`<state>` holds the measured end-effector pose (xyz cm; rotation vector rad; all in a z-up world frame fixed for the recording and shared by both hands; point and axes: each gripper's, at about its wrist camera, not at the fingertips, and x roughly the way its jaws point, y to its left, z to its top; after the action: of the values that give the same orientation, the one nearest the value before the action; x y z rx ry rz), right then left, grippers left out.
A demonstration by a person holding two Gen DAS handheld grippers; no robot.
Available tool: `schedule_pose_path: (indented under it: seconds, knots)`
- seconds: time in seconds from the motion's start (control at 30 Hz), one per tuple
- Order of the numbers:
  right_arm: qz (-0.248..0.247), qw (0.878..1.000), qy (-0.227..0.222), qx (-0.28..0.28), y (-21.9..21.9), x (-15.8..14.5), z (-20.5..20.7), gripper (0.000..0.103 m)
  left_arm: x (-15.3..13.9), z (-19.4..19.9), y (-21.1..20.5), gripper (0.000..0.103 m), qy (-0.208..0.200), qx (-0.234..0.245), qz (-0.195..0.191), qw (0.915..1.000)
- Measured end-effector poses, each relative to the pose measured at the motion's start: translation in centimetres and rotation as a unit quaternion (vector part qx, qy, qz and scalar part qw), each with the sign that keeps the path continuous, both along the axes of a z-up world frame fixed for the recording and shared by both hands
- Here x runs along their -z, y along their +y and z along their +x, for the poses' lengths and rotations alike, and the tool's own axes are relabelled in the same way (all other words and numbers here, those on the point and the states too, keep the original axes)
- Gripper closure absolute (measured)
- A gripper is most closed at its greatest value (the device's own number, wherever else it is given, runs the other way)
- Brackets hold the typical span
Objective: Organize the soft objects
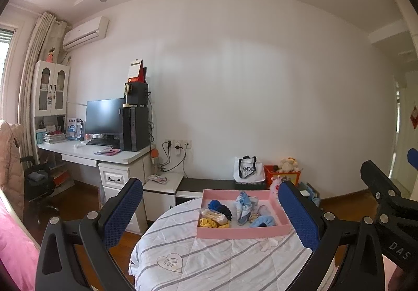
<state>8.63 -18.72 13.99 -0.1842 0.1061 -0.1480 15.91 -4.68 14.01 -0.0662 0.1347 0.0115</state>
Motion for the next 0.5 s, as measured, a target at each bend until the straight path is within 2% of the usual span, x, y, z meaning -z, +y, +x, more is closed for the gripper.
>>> schedule_pose_path:
  seconds: [0.5]
  knots:
    - [0.002,1.000,-0.003,0.009,-0.12,-0.04,-0.02,0.000,-0.24,-0.74,0.08,0.000,0.000,0.005,0.003,1.0000]
